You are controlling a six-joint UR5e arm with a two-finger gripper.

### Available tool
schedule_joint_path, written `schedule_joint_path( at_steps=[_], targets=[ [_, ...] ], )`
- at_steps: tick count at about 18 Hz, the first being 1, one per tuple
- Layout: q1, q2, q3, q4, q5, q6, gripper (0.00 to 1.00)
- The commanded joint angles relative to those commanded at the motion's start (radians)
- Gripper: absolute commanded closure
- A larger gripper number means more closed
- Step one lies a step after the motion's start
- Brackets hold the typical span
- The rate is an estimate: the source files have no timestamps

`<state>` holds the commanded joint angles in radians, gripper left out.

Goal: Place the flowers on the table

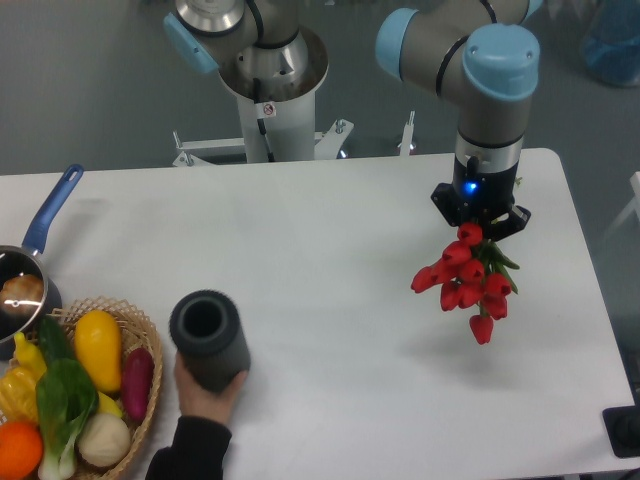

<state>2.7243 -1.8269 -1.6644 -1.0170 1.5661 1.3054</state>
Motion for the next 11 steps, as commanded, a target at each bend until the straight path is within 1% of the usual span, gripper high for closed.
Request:
schedule_joint_path(
  at_steps=[5, 7, 8, 9, 10, 11],
  targets=[
    [-0.005, -0.012, -0.009, -0.011, 0.008, -0.012, 1.00],
    [-0.015, -0.025, -0.020, -0.037, 0.025, -0.012, 1.00],
    [-0.040, -0.025, -0.023, -0.046, 0.025, -0.012, 1.00],
    [-0.058, -0.025, -0.029, -0.052, 0.025, -0.011, 0.92],
    [-0.067, -0.023, -0.037, -0.055, 0.023, -0.011, 0.79],
    [-0.072, -0.022, -0.041, -0.055, 0.020, -0.011, 0.59]
  ],
)
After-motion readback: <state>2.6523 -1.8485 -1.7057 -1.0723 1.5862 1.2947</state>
